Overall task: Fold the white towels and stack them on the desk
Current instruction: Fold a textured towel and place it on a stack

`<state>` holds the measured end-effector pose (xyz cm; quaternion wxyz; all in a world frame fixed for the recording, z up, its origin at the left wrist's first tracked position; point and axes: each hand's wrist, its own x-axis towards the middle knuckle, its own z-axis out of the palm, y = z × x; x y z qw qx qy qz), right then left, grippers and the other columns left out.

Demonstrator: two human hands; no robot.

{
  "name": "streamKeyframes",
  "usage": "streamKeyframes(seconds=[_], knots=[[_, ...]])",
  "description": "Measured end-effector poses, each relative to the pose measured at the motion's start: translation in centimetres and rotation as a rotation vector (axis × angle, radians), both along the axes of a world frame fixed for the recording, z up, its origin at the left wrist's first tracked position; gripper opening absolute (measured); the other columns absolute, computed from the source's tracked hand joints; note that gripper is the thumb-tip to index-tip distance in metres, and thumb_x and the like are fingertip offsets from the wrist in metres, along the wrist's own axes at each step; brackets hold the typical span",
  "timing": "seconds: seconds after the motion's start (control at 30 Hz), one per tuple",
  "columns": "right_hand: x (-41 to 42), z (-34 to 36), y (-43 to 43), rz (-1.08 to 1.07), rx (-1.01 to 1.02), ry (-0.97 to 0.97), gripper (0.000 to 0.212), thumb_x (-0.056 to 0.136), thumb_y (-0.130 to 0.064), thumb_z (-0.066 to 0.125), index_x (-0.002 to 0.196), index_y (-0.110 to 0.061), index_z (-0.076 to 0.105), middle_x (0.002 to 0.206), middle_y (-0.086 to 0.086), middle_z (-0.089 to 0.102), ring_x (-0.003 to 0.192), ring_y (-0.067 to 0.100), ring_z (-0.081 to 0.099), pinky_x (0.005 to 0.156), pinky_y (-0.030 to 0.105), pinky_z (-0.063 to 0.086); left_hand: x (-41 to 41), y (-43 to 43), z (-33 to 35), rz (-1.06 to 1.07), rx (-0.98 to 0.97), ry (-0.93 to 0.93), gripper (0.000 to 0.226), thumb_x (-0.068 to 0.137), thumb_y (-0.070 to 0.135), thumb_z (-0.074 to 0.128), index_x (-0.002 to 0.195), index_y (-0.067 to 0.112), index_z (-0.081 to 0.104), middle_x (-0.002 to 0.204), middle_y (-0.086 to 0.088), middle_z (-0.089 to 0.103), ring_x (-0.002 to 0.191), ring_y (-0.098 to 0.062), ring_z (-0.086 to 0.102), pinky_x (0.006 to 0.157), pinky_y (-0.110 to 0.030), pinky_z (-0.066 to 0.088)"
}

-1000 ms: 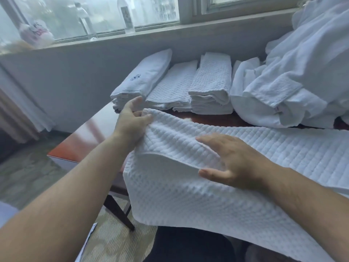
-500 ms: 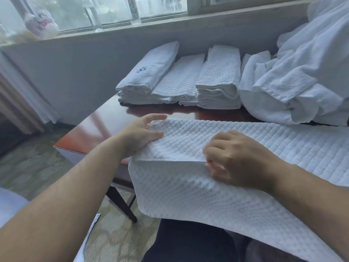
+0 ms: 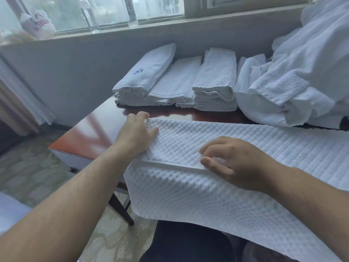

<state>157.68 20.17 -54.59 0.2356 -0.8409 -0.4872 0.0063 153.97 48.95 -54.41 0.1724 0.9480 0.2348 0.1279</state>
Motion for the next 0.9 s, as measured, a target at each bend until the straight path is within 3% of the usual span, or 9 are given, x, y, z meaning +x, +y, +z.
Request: streamKeyframes(seconds=[0.1,0.17,0.23,0.3,0.4,0.5,0.7,0.8,0.9], knots=[[0.6,0.1,-1.3,-0.247,0.016,-0.122,0.037,0.096,-0.043,0.045,0.108,-0.021,0.072,0.117,-0.004,0.069,0.116,0.02,0.058,0.101,0.042,0.044,-0.5,-2.7,0.2,-0.088,0.136,-0.079,0.047,0.098,0.039,0.055,0.144,0.03,0.047,0.146,-0.003,0.041,0.135,-0.025,0.032,0.112,-0.045,0.028],[1.1,0.2,-2.1,-0.477,-0.156,-0.124,0.056,0.094,-0.054,0.038,0.136,-0.022,0.058,0.145,0.003,0.053,0.137,0.024,0.043,0.113,0.044,0.033,-0.8,-5.3,0.1,-0.285,0.103,-0.058,0.047,0.101,0.046,0.048,0.146,0.037,0.045,0.154,0.002,0.039,0.143,-0.021,0.027,0.119,-0.044,0.022],[1.5,0.0,-3.2,-0.598,-0.363,-0.04,0.082,0.089,-0.072,0.019,0.157,-0.028,0.028,0.166,0.007,0.022,0.153,0.03,0.015,0.122,0.047,0.013,-0.9,-7.5,-0.8,-0.412,0.069,0.057,0.055,0.101,0.058,0.036,0.153,0.041,0.033,0.165,0.003,0.024,0.152,-0.016,0.013,0.125,-0.039,0.006],[1.8,-0.4,-4.4,-0.611,-0.438,0.047,0.093,0.081,-0.082,0.004,0.161,-0.036,0.006,0.17,0.006,-0.001,0.156,0.03,-0.004,0.124,0.049,0.001,-0.8,-8.5,-1.9,-0.443,0.114,0.17,0.065,0.099,0.068,0.024,0.158,0.041,0.017,0.169,0.005,0.007,0.155,-0.013,-0.001,0.126,-0.038,-0.002],[2.0,-1.0,-5.3,-0.573,-0.445,0.086,0.098,0.071,-0.086,-0.009,0.158,-0.042,-0.008,0.169,0.002,-0.014,0.155,0.027,-0.016,0.123,0.048,-0.006,-0.6,-8.1,-2.8,-0.432,0.189,0.222,0.083,0.085,0.08,0.006,0.159,0.042,0.007,0.169,0.009,-0.001,0.155,-0.011,-0.006,0.126,-0.042,0.001],[2.6,-1.6,-4.8,-0.563,-0.459,0.064,0.1,0.071,-0.088,-0.011,0.159,-0.039,-0.011,0.169,0.003,-0.017,0.154,0.028,-0.018,0.123,0.048,-0.006,-0.1,-7.0,-3.0,-0.444,0.207,0.216,0.087,0.079,0.083,0.001,0.158,0.046,0.004,0.168,0.013,-0.002,0.154,-0.008,-0.007,0.126,-0.041,0.0],[3.7,-1.6,-3.1,-0.566,-0.404,0.066,0.084,0.091,-0.078,0.007,0.161,-0.034,-0.005,0.169,0.007,-0.017,0.154,0.029,-0.02,0.124,0.05,-0.011,1.3,-6.0,-1.8,-0.444,0.223,0.286,0.086,0.08,0.086,-0.004,0.157,0.048,0.0,0.167,0.016,-0.009,0.152,-0.004,-0.012,0.125,-0.035,-0.005],[3.3,-1.3,-5.0,-0.546,-0.378,0.062,0.079,0.095,-0.072,0.011,0.162,-0.031,0.001,0.17,0.001,-0.013,0.155,0.024,-0.018,0.125,0.046,-0.009,1.0,-8.2,-1.2,-0.442,0.17,0.33,0.094,0.074,0.08,-0.006,0.159,0.04,-0.003,0.167,0.008,-0.014,0.152,-0.009,-0.017,0.124,-0.036,-0.009],[2.7,-1.3,-9.7,-0.636,-0.363,0.094,0.077,0.097,-0.07,0.016,0.162,-0.031,0.004,0.17,-0.005,-0.009,0.155,0.024,-0.013,0.125,0.046,-0.006,0.9,-13.3,-1.2,-0.595,0.128,0.324,0.093,0.075,0.081,-0.005,0.159,0.04,-0.007,0.167,0.009,-0.017,0.151,-0.008,-0.021,0.121,-0.033,-0.014]])
